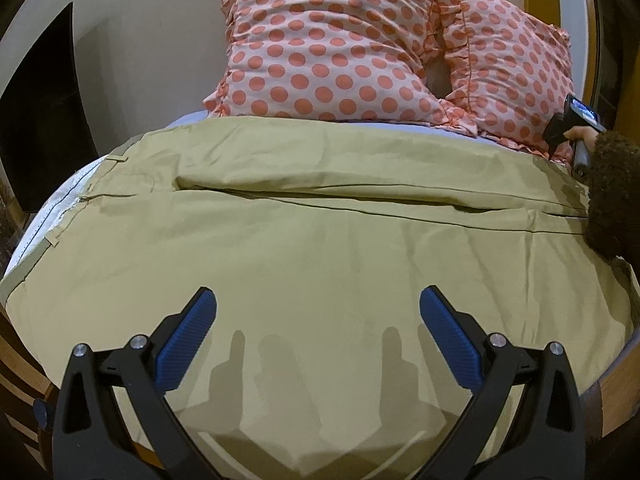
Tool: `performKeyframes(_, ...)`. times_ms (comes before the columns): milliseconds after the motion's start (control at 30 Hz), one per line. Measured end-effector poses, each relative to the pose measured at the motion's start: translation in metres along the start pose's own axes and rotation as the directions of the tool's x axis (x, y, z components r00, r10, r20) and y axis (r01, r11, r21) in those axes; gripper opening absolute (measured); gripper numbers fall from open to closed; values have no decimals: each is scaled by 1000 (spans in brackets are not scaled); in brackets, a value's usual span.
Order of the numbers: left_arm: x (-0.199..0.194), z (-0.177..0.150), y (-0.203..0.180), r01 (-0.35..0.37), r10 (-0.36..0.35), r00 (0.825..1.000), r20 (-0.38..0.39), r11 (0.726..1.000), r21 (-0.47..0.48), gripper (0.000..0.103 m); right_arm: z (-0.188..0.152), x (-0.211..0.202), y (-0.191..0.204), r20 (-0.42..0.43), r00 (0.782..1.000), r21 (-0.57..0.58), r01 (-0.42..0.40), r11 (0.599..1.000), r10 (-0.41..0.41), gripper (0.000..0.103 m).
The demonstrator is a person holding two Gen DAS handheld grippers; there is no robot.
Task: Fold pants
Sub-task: 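Grasp the khaki pant leg hem with the right gripper and lift it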
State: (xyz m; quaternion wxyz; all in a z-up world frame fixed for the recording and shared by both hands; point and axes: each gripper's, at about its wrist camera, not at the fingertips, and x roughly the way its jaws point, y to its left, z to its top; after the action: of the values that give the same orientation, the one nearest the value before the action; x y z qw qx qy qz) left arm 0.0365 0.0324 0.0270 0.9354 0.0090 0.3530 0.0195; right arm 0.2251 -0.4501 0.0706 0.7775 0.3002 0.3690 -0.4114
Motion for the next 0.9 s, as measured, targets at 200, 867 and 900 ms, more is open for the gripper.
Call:
performKeyframes(200,7,-1,4,14,-14,1000,-8,1000,-20,101,-22,-4,-20,93,987,-69,-126,990,132,10)
performKeyframes(867,-36,43,69,31,-7,981,192,992,-123,101,-199,-66,-265,94,683,214,-724,655,724,13)
performKeyframes(900,-35,46,73,43,-18,982,188,991,-130,101,-203,-62,-269,82,682,242,-721,649,727,19)
